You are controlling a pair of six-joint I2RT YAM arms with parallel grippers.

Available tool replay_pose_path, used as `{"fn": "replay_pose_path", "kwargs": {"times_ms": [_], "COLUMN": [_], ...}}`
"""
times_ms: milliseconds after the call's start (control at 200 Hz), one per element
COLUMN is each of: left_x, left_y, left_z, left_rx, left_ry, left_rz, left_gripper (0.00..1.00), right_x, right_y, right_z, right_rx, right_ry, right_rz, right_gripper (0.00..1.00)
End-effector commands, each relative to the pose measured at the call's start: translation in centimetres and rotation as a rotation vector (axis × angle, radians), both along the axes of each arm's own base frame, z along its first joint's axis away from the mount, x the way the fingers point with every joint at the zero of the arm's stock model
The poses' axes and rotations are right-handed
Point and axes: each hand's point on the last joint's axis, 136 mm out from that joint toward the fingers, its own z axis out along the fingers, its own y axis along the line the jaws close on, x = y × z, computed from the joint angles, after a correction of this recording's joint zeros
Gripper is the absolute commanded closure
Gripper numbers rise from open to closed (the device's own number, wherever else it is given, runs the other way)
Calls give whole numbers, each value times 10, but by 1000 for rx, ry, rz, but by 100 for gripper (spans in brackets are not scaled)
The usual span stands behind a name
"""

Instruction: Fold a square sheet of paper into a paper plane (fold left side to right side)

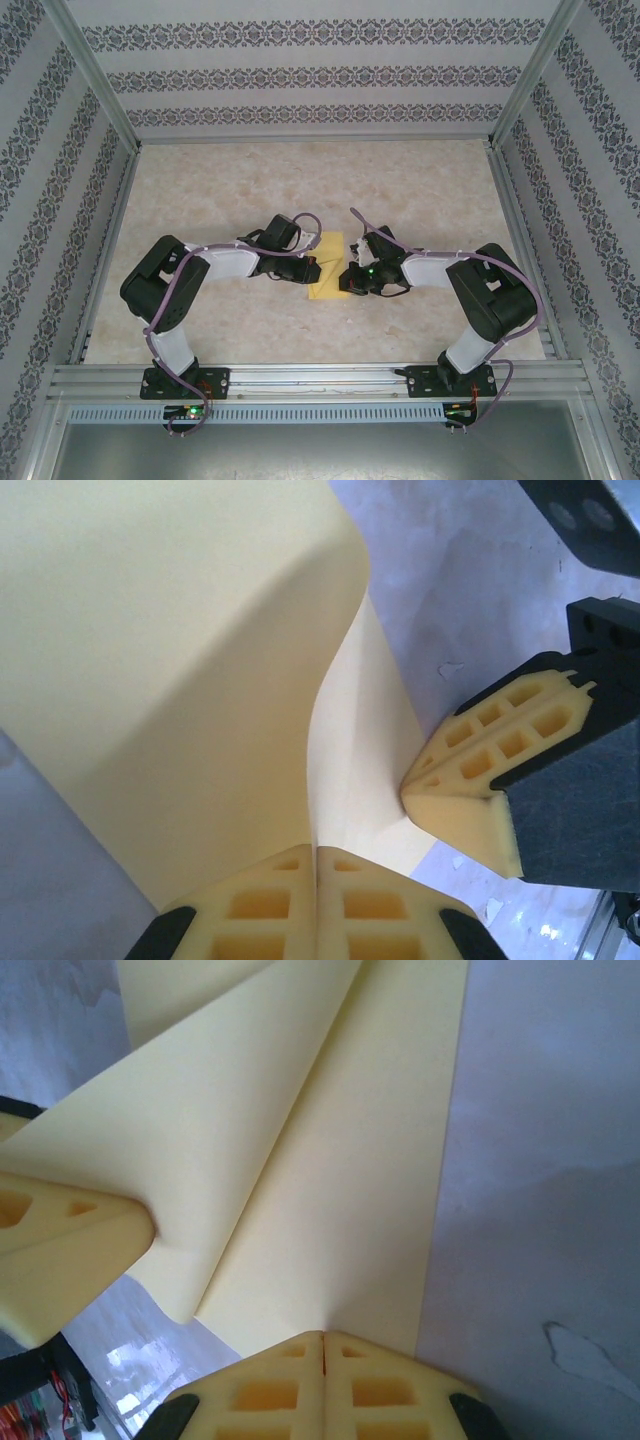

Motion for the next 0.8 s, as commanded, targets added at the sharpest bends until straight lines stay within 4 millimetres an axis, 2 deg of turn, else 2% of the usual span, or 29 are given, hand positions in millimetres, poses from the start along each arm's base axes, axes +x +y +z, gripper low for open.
{"fn": "replay_pose_path", "kwargs": {"times_ms": [0,794], "left_x": [5,17], "left_y": [3,10], "left_z": [-1,-6], "left_rx": [5,71], "left_ry": [4,-6], "left_rz": [-24,-53], "left_gripper": [100,100], "right_x": [-15,-15], "right_y": [-14,-16], "right_z": [-21,-22], "right_rx": [-106,-123], "right_ry": [56,59], "right_rz": [15,23], "right_gripper": [100,100]}}
